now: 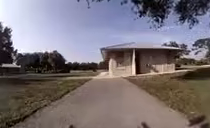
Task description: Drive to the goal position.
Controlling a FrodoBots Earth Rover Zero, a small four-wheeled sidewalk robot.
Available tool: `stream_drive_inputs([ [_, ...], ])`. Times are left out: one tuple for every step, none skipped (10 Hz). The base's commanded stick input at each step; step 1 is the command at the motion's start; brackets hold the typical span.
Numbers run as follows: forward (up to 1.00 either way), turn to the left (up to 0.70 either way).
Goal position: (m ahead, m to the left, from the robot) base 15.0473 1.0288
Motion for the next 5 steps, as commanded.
stream_drive_inputs([
  [1.00, 0.00],
  [1.00, 0.00],
  [1.00, 0.00],
  [1.00, 0.00],
  [1.00, 0.00],
])
